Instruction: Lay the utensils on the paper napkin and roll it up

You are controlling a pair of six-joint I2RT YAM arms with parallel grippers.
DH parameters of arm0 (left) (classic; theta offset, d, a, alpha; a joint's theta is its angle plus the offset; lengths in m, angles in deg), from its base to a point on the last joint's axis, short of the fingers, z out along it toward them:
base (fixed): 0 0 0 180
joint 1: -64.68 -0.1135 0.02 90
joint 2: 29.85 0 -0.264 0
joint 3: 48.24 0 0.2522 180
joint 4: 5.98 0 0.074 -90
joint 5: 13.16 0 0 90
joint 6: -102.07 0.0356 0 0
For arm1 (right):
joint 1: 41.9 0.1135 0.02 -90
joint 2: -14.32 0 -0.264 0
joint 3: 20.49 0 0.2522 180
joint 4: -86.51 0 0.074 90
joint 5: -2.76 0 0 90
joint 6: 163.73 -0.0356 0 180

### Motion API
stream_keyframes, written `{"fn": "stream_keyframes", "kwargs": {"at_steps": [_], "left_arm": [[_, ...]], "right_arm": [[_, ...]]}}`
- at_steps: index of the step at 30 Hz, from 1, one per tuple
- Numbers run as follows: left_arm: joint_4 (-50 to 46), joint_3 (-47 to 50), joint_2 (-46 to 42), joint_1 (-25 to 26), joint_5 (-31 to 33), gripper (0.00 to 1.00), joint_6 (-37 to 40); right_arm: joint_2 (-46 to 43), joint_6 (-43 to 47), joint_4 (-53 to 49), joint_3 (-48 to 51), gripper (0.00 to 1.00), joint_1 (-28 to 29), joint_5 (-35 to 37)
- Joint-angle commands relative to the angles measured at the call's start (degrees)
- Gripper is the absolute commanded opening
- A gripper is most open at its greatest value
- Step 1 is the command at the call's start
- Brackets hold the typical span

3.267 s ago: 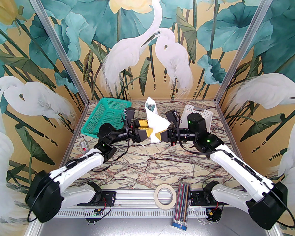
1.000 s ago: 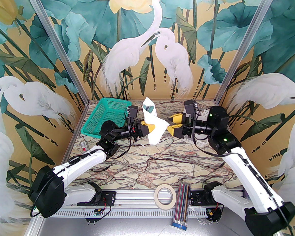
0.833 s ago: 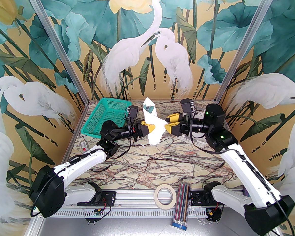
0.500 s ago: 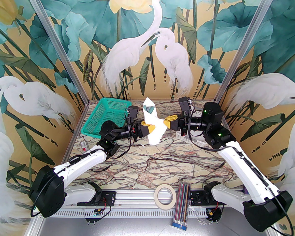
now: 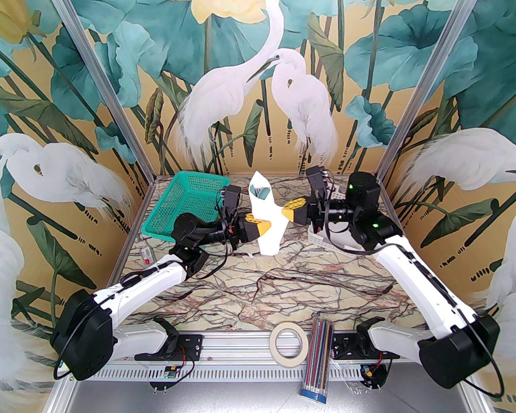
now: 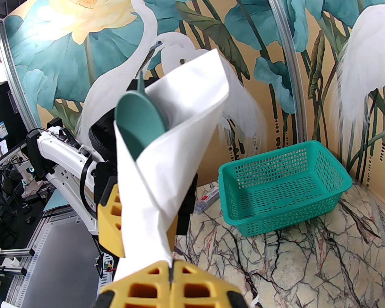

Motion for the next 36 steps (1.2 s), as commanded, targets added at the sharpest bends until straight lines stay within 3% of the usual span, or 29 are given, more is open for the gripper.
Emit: {"fn": "stream_keyframes", "kwargs": {"at_steps": [1,10,14,15,18,27,33,36], "left_arm": [[3.7,0.1,-0.6,0.2,-1.9,0.00,-0.8],[4.1,0.4,-0.5,0.2,-1.0,0.00,-0.2],[1.4,1.0,-1.3,0.1,1.2,0.00,2.1],[0.5,1.1,-1.4,0.1,1.8,0.00,2.7],[-1.0,1.7,-1.8,-0.4,3.7,0.00,3.2],[-1.8,6.5,-2.1,-4.4,6.3,0.00,2.3],[1.7,7.4,-1.2,-4.8,4.2,0.00,1.3],[5.8,7.5,0.0,-4.8,2.8,0.00,-0.5]], "right_arm": [[1.9,-0.8,3.0,-2.4,0.00,0.9,-0.8],[6.6,-1.8,5.9,-4.9,0.01,3.2,-0.6],[5.8,0.3,2.5,-4.8,0.26,3.1,2.1],[5.3,0.7,1.3,-4.8,0.38,2.9,3.5],[4.4,1.1,-2.4,-4.9,0.48,1.9,6.9],[-1.1,-3.2,-6.7,-0.4,0.68,-5.7,14.2],[-3.9,-5.7,-3.5,5.5,0.81,-5.2,8.0],[-5.1,-6.6,-1.5,8.7,0.87,-2.0,8.1]]}}
